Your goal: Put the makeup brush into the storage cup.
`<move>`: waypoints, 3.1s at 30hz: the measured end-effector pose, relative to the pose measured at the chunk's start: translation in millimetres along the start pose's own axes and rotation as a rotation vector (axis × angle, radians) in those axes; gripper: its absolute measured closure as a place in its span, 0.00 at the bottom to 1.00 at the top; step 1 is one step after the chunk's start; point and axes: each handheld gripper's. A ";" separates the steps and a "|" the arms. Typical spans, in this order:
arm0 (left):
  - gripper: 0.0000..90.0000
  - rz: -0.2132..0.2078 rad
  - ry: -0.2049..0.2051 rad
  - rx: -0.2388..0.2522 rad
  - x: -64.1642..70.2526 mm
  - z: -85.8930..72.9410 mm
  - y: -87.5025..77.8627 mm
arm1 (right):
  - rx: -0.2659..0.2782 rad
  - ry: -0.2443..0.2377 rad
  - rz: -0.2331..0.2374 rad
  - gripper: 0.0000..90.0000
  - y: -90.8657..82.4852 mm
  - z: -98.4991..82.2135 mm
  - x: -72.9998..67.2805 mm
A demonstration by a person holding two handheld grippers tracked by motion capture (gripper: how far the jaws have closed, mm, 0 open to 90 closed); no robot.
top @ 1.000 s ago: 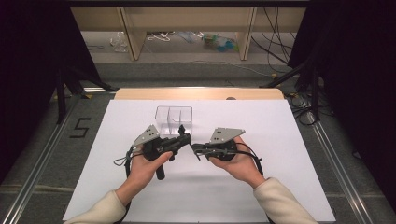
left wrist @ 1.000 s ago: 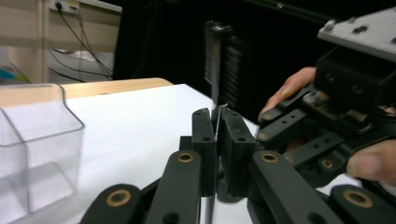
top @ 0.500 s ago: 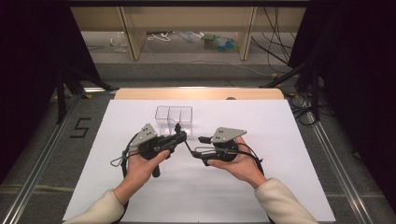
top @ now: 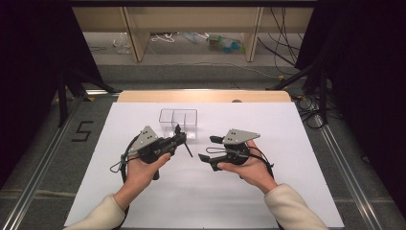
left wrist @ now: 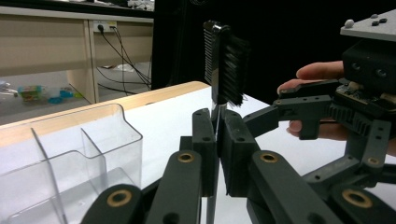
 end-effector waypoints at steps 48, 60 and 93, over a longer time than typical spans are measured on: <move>0.95 0.065 0.010 -0.009 -21.9 4.5 -15.8 | 0.039 -0.006 -0.071 0.22 -44.6 -14.8 -10.9; 0.95 0.081 0.016 -0.007 -26.1 6.5 -18.8 | 0.054 -0.009 -0.084 0.22 -51.3 -17.1 -14.7; 0.95 0.127 0.033 -0.001 -36.5 13.0 -24.1 | 0.096 -0.019 -0.131 0.22 -85.9 -31.0 -35.6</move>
Point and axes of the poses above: each handheld gripper's, and its own axes: y roughly forward along the jaws, z roughly out of its top, x roughly to its right, and after that the axes turned 14 degrees about z, right-handed
